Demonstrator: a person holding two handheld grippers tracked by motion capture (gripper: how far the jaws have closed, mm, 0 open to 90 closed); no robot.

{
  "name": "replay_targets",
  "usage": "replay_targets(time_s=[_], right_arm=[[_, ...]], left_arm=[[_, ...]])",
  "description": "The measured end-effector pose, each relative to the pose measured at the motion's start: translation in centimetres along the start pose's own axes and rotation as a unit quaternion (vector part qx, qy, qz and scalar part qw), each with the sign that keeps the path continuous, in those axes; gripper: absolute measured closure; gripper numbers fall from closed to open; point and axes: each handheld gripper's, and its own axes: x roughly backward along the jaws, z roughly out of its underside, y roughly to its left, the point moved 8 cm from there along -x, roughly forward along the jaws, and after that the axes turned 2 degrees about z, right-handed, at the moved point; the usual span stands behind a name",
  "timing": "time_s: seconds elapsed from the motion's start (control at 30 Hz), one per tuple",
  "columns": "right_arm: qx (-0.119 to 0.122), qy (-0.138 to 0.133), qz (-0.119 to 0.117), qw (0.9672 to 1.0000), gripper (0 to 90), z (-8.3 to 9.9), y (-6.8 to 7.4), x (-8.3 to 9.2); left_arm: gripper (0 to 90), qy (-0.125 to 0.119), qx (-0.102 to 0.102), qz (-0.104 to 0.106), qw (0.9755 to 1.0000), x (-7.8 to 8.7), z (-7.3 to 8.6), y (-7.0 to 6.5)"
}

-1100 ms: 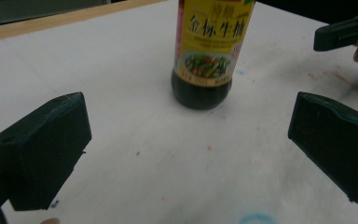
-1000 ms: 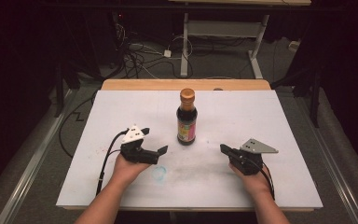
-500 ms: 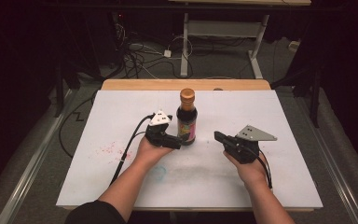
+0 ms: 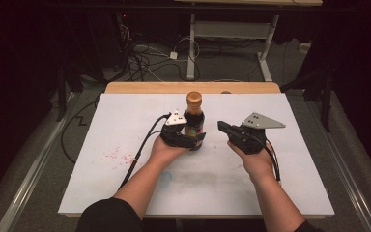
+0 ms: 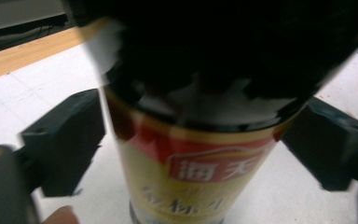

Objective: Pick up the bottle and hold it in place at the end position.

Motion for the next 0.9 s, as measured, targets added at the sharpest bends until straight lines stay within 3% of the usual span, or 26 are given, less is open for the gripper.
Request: replay_targets(time_s=[0.03,0.07,0.1,0.13,0.17,0.2,0.23,0.27,0.3,0.37,0.4,0.43,0.7,0.73,0.77,0.9], right_arm=[[0.000,0.000,0.000,1.0000,90.0,0.0,0.0,0.0],[-0.002,-0.001,0.001,1.0000,90.0,-0.2,0.0,0.0],[0.000,-0.003,0.001,1.0000,90.0,-0.5,-0.1,0.0],[-0.001,-0.002,0.001,1.0000,90.0,-0.6,0.0,0.0],[0.000,-0.003,0.002,1.0000,90.0,-1.0,0.0,0.0],[0.004,-0.004,0.002,1.0000,90.0,-1.1,0.0,0.0],[0.003,-0.006,0.001,1.0000,90.0,-1.3,0.1,0.0],[0.003,-0.006,0.001,1.0000,90.0,-1.3,0.1,0.0],[0.004,-0.006,0.001,1.0000,90.0,-1.4,0.1,0.0],[0.003,-0.007,0.000,1.0000,90.0,-1.7,0.2,-0.1],[0.008,-0.010,-0.003,0.9999,90.0,-2.1,0.3,-0.2],[0.003,-0.007,-0.004,1.0000,90.0,-2.2,0.4,-0.2],[0.013,-0.011,-0.004,0.9998,90.0,-4.1,0.8,-0.4],[0.024,-0.016,0.002,0.9996,90.0,-4.8,0.8,-0.5],[0.025,-0.018,0.001,0.9995,90.0,-5.1,0.9,-0.5],[0.032,-0.016,0.006,0.9994,90.0,-6.0,1.1,-0.8]], left_arm=[[16.0,-0.009,0.005,-0.002,0.9999,-0.1,0.0,-0.2],[16.9,-0.038,0.034,0.001,0.9987,-0.5,-0.5,-0.6],[18.4,-0.043,0.035,-0.003,0.9985,-0.5,-0.6,-0.5],[22.7,0.008,-0.022,-0.016,0.9996,0.2,0.1,0.5],[27.2,0.007,-0.021,-0.016,0.9996,0.2,0.0,0.5],[27.7,-0.042,0.030,-0.011,0.9986,-0.4,-0.7,-0.3],[28.1,-0.046,0.033,-0.013,0.9983,-0.5,-0.8,-0.3],[28.1,0.006,-0.020,-0.020,0.9996,0.2,-0.1,0.5],[28.3,-0.044,0.032,-0.016,0.9984,-0.4,-0.8,-0.3],[28.6,-0.042,0.027,-0.017,0.9986,-0.3,-0.7,-0.5],[28.7,-0.096,0.066,-0.036,0.9925,-0.8,-1.6,-0.6],[28.7,-0.037,0.023,-0.012,0.9990,-0.2,-0.6,-0.7],[28.4,-0.030,0.024,0.001,0.9993,0.0,-0.5,-1.0],[28.3,0.036,-0.046,-0.002,0.9983,0.9,0.4,0.2],[28.3,-0.033,0.029,0.005,0.9990,-0.1,-0.5,-0.9],[28.0,-0.040,0.030,0.014,0.9987,-0.1,-0.5,-0.8]])
